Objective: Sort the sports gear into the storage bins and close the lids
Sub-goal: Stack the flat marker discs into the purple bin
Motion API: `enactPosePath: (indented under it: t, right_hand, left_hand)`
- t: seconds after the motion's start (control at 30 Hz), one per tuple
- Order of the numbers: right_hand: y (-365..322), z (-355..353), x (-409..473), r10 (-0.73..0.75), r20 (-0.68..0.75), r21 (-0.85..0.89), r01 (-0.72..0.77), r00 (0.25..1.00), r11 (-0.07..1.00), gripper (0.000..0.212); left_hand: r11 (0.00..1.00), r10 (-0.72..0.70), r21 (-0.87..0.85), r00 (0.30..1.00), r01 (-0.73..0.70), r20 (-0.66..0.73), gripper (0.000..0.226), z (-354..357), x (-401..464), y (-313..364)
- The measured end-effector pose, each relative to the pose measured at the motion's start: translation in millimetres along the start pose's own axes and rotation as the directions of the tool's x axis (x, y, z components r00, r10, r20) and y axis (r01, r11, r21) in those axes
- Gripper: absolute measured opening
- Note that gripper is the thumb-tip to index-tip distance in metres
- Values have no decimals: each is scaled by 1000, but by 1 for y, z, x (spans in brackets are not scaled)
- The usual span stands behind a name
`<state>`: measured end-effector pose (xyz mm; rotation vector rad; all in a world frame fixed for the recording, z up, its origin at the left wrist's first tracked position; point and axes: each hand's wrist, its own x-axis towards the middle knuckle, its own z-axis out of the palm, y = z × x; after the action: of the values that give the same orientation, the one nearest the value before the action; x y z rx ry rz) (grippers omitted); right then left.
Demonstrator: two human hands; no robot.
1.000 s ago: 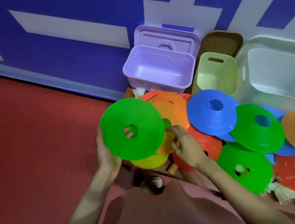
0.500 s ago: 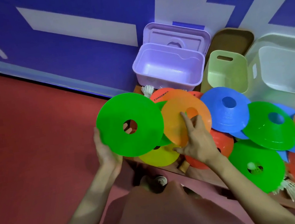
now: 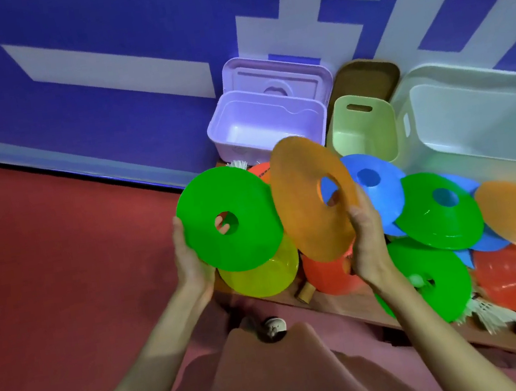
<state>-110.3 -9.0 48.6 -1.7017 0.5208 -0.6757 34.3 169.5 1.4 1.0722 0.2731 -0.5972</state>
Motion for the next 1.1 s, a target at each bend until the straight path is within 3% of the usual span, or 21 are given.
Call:
enactPosePath:
  t: [0.07,0.13,0.23,0.37,0.47,0.67,0.83,1.0,1.1]
  right_hand:
    - [-12,-1,-3,145,-6,237,-139,989,962,39]
    - [-13,-3,-2,278,-8,348,-258,961,901,31]
    - [-4,3,-1,317,-27,171,-308,948,936,35]
    - [25,4,-17,145,-76,-240,-159,987,958,33]
    - [41,4,-27,6,-142,-388,-61,990,920,20]
    - [53,10,-39,17,-152,-304,-63,988,950,19]
    - [63,16,-33,62,-137,-299,-100,989,949,18]
    - [74,31,-21,262,-64,-333,-268,963,904,38]
    - [72,49,-9,372,-30,-309,-363,928,879,50]
  left_hand:
    - [1000,-3,15,1000,3,26,63,7,-6,-3]
    - [1000,-6,20,999,6,32,59,11,-13,-8]
    - [1000,-26,15,999,26,19,52,15,-25,-16]
    - [995,-95,-38,995,94,-15,55,16,-37,-28]
    - [986,-152,-68,988,153,22,56,17,-45,-40]
    - [985,-156,-72,987,158,42,55,11,-53,-46]
    - [994,-68,-85,996,63,-59,63,-11,-39,-28]
    - [993,-36,-117,984,16,-174,55,-30,-26,-3]
    - [992,-49,-123,984,28,-173,60,-38,-15,12]
